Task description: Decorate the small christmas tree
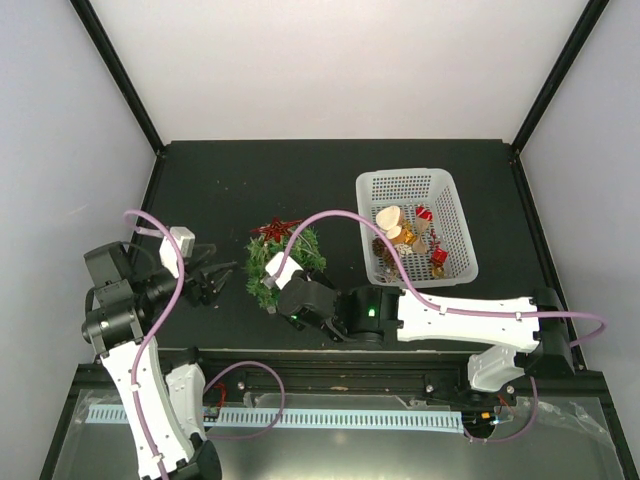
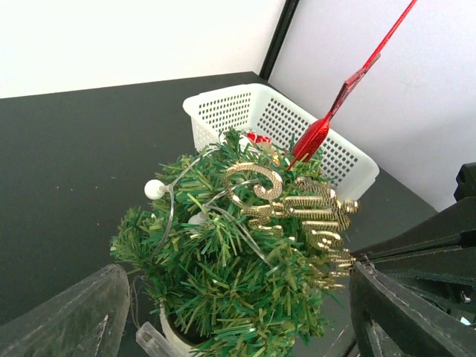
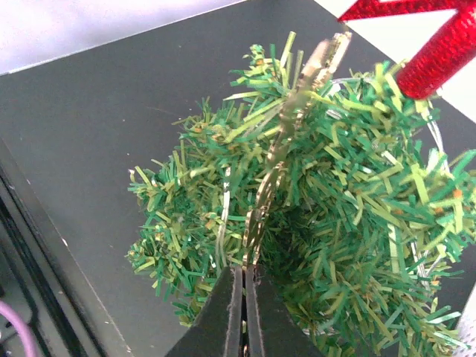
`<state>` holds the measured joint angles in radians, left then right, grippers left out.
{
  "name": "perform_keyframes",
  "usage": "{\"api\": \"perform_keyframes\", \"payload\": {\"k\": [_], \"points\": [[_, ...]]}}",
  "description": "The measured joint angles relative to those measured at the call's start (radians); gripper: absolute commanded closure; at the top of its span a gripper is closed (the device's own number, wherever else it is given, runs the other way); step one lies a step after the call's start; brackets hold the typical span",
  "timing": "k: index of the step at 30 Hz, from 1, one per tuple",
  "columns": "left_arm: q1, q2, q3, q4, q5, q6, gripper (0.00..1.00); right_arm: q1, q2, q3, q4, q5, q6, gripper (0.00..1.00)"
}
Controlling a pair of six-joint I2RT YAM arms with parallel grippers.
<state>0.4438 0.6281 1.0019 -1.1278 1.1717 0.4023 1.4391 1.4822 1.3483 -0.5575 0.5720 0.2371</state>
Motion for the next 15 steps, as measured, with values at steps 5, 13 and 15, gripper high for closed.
{"api": "perform_keyframes", "payload": {"k": [5, 13, 15], "points": [[0.009, 0.0, -0.003, 0.001, 0.003, 0.0, 0.19, -0.013, 0.0, 0.0, 0.001, -0.016, -0.001, 0.99], [0.016, 0.0, -0.003, 0.0, 0.004, 0.0, 0.19, -0.068, -0.007, 0.0, 0.002, -0.087, -0.002, 0.99], [0.018, 0.0, -0.003, 0.0, 0.004, 0.0, 0.19, -0.079, -0.013, 0.001, 0.0, -0.106, -0.005, 0.99]]}}
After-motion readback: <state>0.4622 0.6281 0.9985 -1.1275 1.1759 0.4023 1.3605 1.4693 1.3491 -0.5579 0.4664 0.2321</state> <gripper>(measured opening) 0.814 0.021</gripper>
